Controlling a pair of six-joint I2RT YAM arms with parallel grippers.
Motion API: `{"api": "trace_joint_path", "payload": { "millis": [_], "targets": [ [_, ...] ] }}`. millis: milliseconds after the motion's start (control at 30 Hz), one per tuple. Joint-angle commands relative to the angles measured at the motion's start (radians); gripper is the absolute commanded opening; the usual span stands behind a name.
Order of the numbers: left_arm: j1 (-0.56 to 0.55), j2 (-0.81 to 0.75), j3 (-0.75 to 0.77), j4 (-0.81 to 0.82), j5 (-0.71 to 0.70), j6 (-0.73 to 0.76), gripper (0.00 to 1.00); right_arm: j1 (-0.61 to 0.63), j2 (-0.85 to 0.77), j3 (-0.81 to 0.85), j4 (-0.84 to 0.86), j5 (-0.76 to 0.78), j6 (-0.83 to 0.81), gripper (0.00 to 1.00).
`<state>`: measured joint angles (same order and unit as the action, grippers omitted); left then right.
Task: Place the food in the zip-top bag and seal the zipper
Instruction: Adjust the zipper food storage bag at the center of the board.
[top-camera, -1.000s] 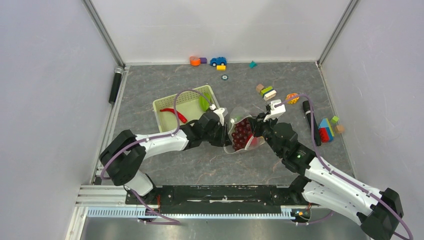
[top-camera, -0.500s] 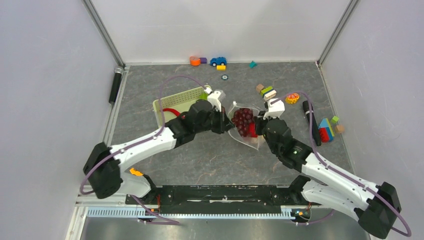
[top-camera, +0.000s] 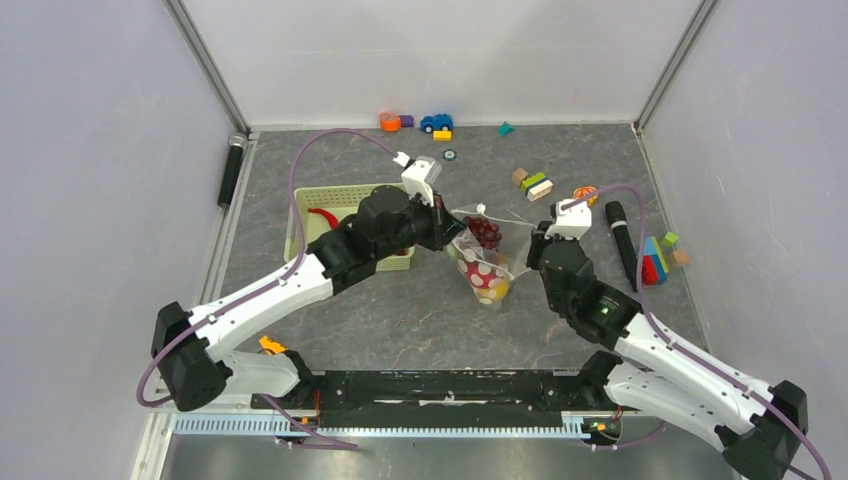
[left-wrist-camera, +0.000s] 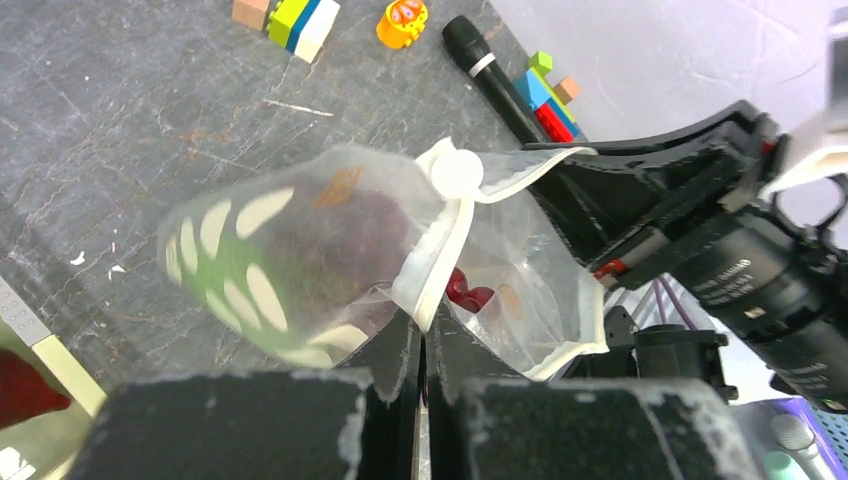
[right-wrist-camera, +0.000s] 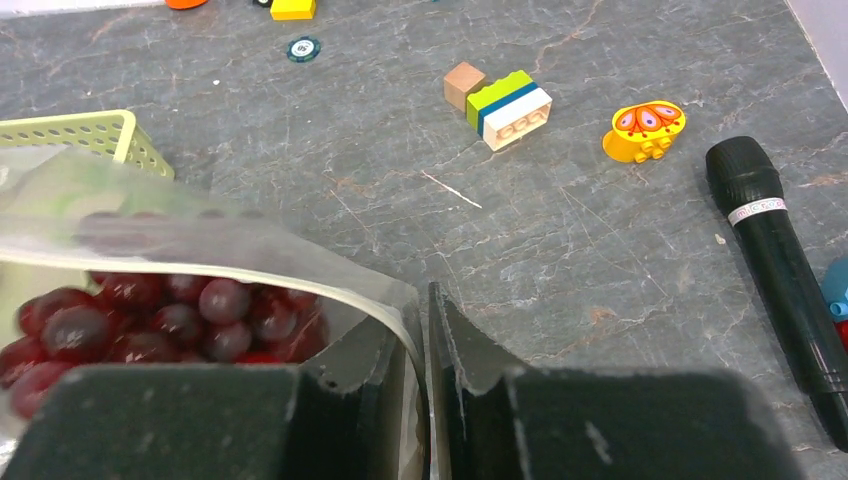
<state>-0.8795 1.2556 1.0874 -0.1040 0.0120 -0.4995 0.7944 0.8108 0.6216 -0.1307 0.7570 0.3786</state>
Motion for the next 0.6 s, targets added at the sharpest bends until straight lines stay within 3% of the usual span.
{"api": "trace_joint_path", "payload": {
  "millis": [0, 300, 400, 500, 567],
  "targets": [
    [0.001, 0.050, 0.068, 0.009, -0.017, 0.053, 0.04, -0.007, -0.064, -0.040, 0.062, 0.028, -0.006, 0.20],
    [0.001, 0.159, 0.142, -0.084, -0.029, 0.052, 0.17, -0.007, -0.077, -0.069, 0.101, 0.039, -0.008, 0.21],
    [0.001, 0.177, 0.156, -0.102, -0.032, 0.048, 0.30, -0.007, -0.054, -0.061, 0.094, 0.045, -0.005, 0.21],
    [0.001, 0.182, 0.158, -0.114, -0.035, 0.041, 0.65, -0.007, -0.038, -0.054, 0.089, 0.046, -0.004, 0.21],
    [0.001, 0.177, 0.158, -0.124, -0.043, 0.042, 0.98, -0.007, -0.029, -0.054, 0.090, 0.053, -0.001, 0.21]
  ]
}}
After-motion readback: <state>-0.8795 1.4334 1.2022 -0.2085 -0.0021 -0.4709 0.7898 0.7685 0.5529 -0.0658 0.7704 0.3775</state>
